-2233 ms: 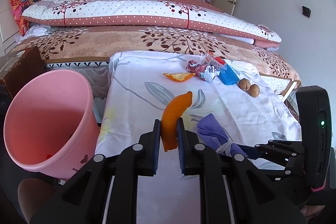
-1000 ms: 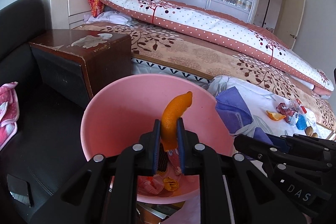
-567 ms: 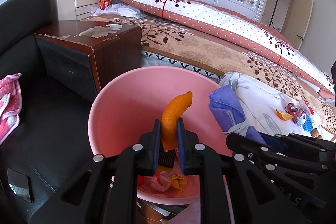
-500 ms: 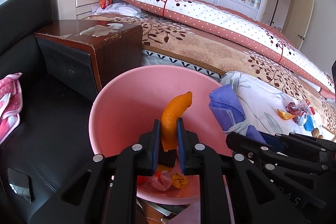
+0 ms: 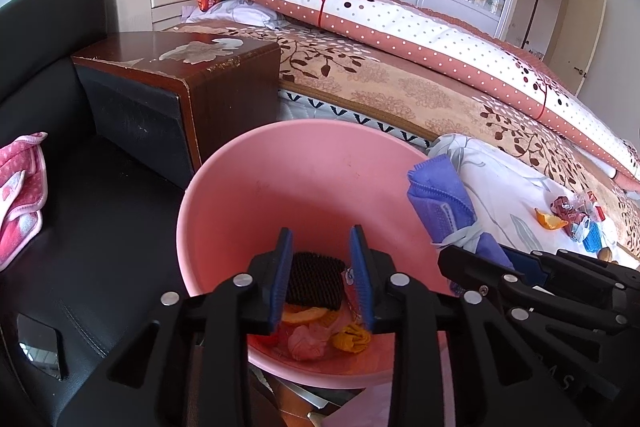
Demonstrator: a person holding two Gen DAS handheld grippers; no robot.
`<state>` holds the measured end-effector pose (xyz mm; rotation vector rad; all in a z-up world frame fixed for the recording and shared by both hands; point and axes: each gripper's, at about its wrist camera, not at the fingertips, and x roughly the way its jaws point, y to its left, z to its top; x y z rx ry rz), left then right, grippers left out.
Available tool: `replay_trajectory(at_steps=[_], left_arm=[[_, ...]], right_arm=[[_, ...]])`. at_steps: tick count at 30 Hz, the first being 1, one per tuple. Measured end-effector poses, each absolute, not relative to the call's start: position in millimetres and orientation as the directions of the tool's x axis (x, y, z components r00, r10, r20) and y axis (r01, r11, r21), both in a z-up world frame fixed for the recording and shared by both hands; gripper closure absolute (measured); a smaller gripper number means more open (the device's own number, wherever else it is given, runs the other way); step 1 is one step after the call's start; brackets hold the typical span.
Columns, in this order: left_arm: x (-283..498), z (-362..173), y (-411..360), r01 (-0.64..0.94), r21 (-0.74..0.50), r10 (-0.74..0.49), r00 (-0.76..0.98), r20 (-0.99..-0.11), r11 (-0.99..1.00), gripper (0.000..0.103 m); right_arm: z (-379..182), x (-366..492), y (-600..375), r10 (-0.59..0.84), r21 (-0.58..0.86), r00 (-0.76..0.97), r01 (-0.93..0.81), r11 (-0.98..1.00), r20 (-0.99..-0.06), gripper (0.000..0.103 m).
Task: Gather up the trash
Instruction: 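Open both tools to drop the peel and cloth into the bucket, then move both open tools back over the remaining items on the bed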
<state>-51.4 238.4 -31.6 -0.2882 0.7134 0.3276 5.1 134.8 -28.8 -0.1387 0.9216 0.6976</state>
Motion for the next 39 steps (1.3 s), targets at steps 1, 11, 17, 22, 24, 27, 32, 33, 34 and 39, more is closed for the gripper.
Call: replay_trajectory(at_steps=[1,11,17,22,24,27,32,33,34,39], left_arm=[[-51.9,-31.3,239.2,-0.389,-0.152,0.191,0.711,-0.677,0.909,0.071],[-52.8,-28.4,239.3,-0.395,-0.151,0.198,0.713,-0.672,0.906,0.069],[-54.3,-23.5,235.3,-0.392,-0.142,0.206,0.718,-0.665,0.909,0.069],[-55.8,-19.0,229.0,-0.386,-0.131,0.211,0.722,-0.659,0.913,0.069],[-56.6,-17.0,226.3,-0.382,-0.126,0.212,0.724,-0.657,0.915,0.069],[-58.0,-13.5,221.8,-0.375,-0.123,0.211,0.729,-0.651,0.919,0.069],[-60.3,-8.5,216.6,-0.368,-0.118,0.211,0.735,-0.644,0.922,0.069],[-61.0,-7.6,215.9,-0.367,-0.117,0.212,0.736,-0.642,0.923,0.069],[-61.6,-6.7,215.2,-0.367,-0.116,0.213,0.737,-0.641,0.923,0.069],[-61.9,-4.7,213.0,-0.364,-0.108,0.215,0.735,-0.643,0.925,0.069]], right_arm=[[-28.8,5.6,134.3,0.494,0.18,0.403,-0.606,0.775,-0.77,0.081],[-27.2,6.8,128.2,0.498,0.185,0.414,-0.597,0.78,-0.762,0.07],[-24.9,2.9,118.3,0.499,0.182,0.427,-0.595,0.783,-0.754,0.068],[-21.9,1.3,105.5,0.507,0.195,0.436,-0.583,0.788,-0.744,0.065],[-20.5,-0.7,101.4,0.508,0.197,0.441,-0.58,0.791,-0.74,0.063],[-18.5,-4.1,94.9,0.509,0.196,0.449,-0.578,0.792,-0.734,0.062],[-15.6,-9.0,87.1,0.51,0.193,0.458,-0.577,0.794,-0.728,0.061],[-15.1,-9.8,86.0,0.511,0.193,0.459,-0.577,0.794,-0.727,0.06],[-14.6,-10.6,85.2,0.512,0.193,0.46,-0.578,0.793,-0.725,0.06],[-12.5,-14.2,83.0,0.521,0.196,0.459,-0.585,0.787,-0.719,0.06]])
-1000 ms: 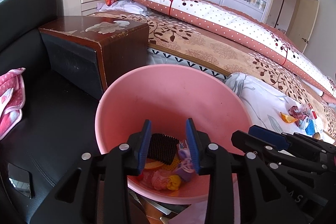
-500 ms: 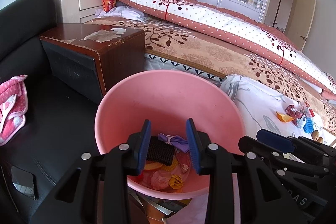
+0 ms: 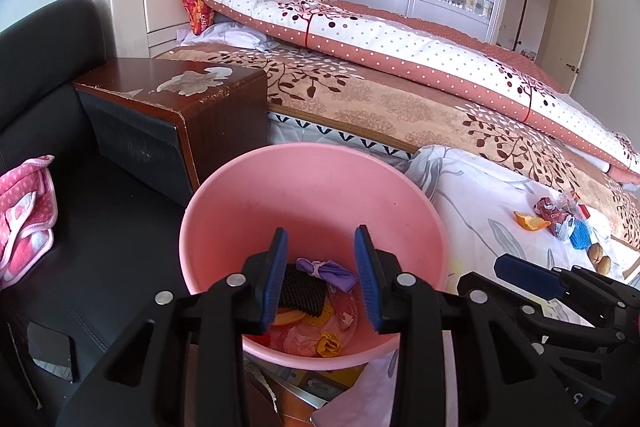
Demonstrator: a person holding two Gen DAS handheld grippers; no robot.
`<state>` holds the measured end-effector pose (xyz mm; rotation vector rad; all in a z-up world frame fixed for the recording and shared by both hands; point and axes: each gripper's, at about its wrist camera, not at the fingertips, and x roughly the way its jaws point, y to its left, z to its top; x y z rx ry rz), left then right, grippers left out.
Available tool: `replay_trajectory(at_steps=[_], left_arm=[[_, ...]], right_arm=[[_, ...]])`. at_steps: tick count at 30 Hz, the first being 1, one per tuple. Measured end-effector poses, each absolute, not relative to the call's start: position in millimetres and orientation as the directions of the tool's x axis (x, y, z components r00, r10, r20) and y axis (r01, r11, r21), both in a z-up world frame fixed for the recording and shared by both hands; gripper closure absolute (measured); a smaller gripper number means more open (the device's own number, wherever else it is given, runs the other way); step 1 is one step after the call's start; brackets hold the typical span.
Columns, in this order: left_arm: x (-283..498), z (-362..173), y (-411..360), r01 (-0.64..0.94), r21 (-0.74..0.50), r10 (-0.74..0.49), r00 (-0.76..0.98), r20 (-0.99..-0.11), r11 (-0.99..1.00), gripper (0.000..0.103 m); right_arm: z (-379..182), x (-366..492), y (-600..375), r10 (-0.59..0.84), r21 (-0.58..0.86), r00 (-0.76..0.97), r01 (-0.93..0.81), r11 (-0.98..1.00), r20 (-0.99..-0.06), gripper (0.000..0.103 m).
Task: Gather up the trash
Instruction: 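Move both open tools back over the remaining items on the bed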
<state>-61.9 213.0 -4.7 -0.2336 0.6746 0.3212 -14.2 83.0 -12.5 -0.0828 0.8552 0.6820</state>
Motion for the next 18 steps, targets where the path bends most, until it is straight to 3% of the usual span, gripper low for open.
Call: replay_trajectory(at_steps=[18], left_arm=[[-51.0,-4.9,176.1,-0.301,-0.093,0.163,0.722,-0.672,0.949,0.069]], right_arm=[[-9.6,-18.3,38.5,0.514,0.2,0.505,-0.551,0.81,-0.693,0.055]])
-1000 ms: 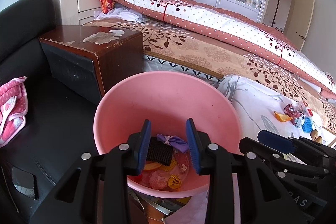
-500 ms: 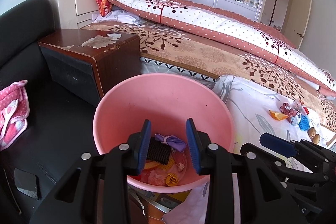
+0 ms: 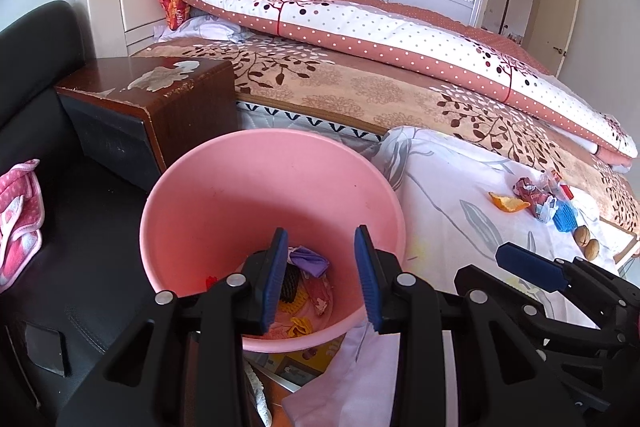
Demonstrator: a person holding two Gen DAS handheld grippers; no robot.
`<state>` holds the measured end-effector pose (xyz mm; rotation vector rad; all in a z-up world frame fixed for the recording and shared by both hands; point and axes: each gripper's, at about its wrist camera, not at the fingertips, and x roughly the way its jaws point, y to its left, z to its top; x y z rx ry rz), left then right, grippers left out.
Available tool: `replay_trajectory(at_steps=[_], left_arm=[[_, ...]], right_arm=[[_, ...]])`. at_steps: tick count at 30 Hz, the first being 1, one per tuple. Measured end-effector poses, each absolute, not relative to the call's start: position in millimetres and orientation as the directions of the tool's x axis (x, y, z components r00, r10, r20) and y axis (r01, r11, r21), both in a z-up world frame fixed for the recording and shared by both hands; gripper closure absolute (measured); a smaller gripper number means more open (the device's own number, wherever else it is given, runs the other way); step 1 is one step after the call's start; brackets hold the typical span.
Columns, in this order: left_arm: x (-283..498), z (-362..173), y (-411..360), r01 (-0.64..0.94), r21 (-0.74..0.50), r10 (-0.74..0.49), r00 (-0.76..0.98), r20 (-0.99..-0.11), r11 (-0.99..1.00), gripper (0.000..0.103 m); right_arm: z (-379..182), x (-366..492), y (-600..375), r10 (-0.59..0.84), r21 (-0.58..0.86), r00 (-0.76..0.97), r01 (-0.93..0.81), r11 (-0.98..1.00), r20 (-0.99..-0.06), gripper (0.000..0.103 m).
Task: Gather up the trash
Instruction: 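Move both open tools back over the remaining items on the bed, then grasp the white-and-red snack bag with the left tool while the right tool grasps the blue foam net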
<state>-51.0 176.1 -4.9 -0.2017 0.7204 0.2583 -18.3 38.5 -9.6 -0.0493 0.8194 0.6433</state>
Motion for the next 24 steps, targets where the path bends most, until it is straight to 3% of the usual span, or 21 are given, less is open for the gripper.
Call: replay_trajectory(at_steps=[9,24], left_arm=[[-33.8,-10.1,122.3,-0.199,-0.03,0.127,0.724,-0.678,0.98,0.069],[5.6,-25.1,44.7,0.021,-0.111,-0.095,0.698,-0.71,0.994,0.069]], right_arm=[[-14.6,-6.2,-19.7,0.456,0.209,0.555,-0.451,0.868,-0.695,0.053],[-32.9,9.9,-146.9,0.31,0.232,0.615,-0.206,0.951,-0.725,0.053]])
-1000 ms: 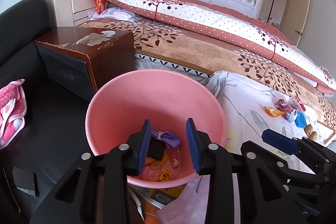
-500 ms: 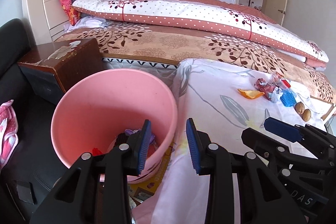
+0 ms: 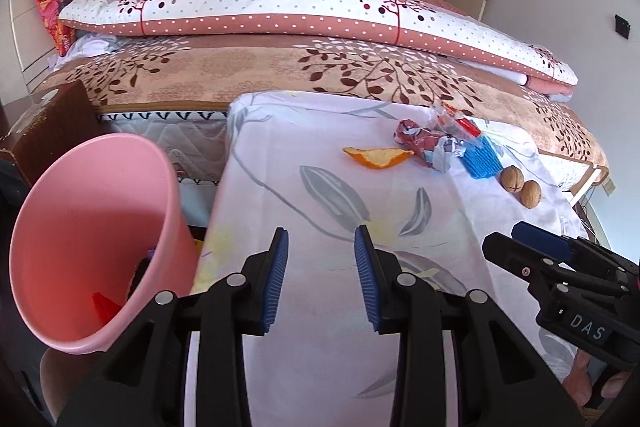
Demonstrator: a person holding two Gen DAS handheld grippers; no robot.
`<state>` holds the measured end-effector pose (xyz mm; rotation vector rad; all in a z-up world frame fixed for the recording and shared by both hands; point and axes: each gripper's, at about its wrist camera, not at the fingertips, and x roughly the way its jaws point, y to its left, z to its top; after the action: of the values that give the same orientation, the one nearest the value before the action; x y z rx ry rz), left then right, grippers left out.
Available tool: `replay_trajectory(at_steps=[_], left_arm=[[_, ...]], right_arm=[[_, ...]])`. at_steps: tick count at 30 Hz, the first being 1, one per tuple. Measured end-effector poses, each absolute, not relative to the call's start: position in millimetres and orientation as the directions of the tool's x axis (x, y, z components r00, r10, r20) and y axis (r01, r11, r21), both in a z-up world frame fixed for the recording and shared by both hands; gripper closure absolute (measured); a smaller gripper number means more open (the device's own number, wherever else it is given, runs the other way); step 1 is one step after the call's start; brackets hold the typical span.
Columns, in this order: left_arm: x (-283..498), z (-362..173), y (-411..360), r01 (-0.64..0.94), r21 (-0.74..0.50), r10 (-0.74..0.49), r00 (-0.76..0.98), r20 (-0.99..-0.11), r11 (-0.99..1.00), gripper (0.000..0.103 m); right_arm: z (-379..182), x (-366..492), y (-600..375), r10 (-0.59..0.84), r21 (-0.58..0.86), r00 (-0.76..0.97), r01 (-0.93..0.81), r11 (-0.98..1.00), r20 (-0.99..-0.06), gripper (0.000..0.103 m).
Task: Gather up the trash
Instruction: 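Grasp the white-and-red snack bag with the left tool while the right tool grasps the blue foam net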
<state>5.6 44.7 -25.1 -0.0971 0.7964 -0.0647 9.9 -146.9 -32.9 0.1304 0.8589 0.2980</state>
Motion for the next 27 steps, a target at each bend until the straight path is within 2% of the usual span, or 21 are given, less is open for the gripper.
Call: replay_trajectory(at_steps=[8,16,27], left_arm=[[26.7,-17.1,-5.6,0.198,-0.138,-0.238,0.677,-0.696,0.97,0.069],[76.9,1.7,-38.5,0.236,-0.238,-0.335,0.635,-0.696,0.942,0.069],[154.3,-2.8,-70.5,0.177,-0.183,-0.254,0.624,-0.739,0.967,0.069]], right_arm=[[-42.2,23.0,-195.6,0.261,0.268,0.631,-0.086,0.959,-0.731,0.053],[-50.4,28.4,-213.6,0.243,0.276,0.631,-0.049,0.96,-0.736,0.053],[-47.6,49.5,-225.6,0.228,0.274,0.641,-0.028,0.961,-0.733,0.053]])
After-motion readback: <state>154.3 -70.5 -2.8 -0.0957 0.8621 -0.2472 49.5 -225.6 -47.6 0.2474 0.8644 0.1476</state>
